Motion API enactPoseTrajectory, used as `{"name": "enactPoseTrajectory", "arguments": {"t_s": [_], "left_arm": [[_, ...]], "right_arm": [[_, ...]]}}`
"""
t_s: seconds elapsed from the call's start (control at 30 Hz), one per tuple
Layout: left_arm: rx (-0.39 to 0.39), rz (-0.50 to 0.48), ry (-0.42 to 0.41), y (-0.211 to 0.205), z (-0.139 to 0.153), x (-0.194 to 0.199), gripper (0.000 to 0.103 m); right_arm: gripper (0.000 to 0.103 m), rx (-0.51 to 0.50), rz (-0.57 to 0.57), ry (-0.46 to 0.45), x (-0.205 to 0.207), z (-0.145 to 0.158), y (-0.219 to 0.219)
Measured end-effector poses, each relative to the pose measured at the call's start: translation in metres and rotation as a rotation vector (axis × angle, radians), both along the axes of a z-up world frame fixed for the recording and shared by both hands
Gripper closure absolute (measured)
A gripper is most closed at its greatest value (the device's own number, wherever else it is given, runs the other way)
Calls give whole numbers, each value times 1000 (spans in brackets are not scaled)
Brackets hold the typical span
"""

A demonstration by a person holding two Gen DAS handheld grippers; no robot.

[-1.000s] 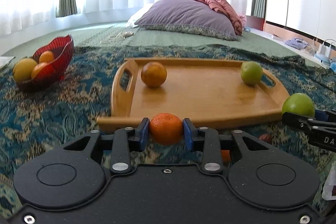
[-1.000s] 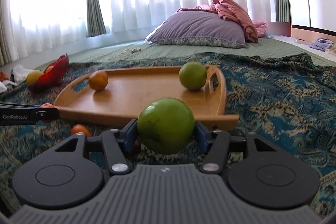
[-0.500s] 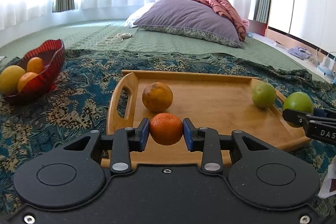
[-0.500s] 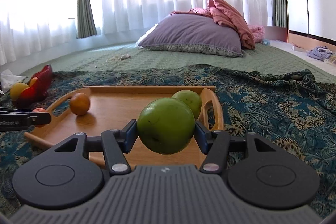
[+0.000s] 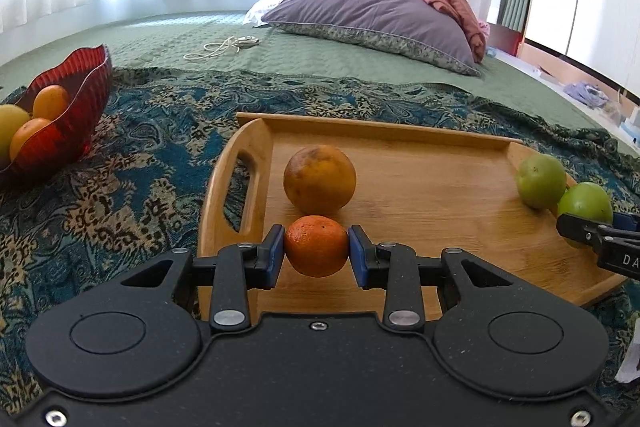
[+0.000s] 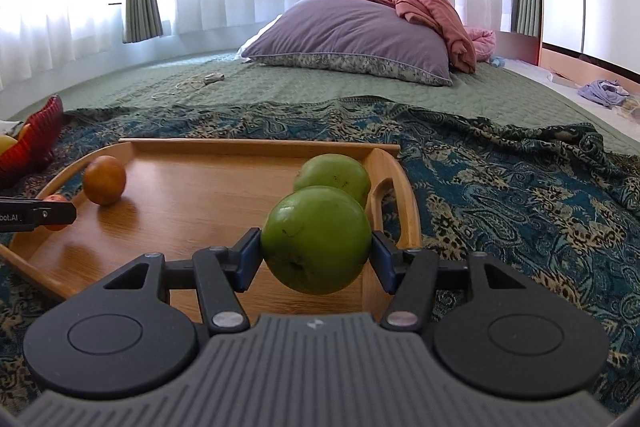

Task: Organize fruits
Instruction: 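Lower the tangerine beside the orange with the left tool while the right tool sets green fruit beside green fruit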

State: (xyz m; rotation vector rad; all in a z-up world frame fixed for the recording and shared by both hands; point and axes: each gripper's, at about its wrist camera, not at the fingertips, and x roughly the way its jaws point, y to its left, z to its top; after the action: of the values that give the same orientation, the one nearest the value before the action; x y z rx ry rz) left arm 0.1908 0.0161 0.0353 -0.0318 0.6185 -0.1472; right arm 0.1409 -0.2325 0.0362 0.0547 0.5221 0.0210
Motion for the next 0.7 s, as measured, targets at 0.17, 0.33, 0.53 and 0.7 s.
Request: {"name": "enactPoseTrajectory", "arguments": {"t_s": [0.17, 0.33, 0.53, 0.7], "left_arm": [[15, 0, 2, -7, -4, 6, 71], [24, 1, 5, -10, -7, 11, 70], [28, 1, 8, -13, -11, 14, 70], [41, -2, 3, -14, -12, 15, 70]], "right_arm": [[41, 1, -6, 6, 6, -4, 1], [41, 2, -9, 10, 10, -7, 2], [41, 5, -15, 14, 13, -11, 2], [41, 1, -14, 13, 14, -12, 4]]}}
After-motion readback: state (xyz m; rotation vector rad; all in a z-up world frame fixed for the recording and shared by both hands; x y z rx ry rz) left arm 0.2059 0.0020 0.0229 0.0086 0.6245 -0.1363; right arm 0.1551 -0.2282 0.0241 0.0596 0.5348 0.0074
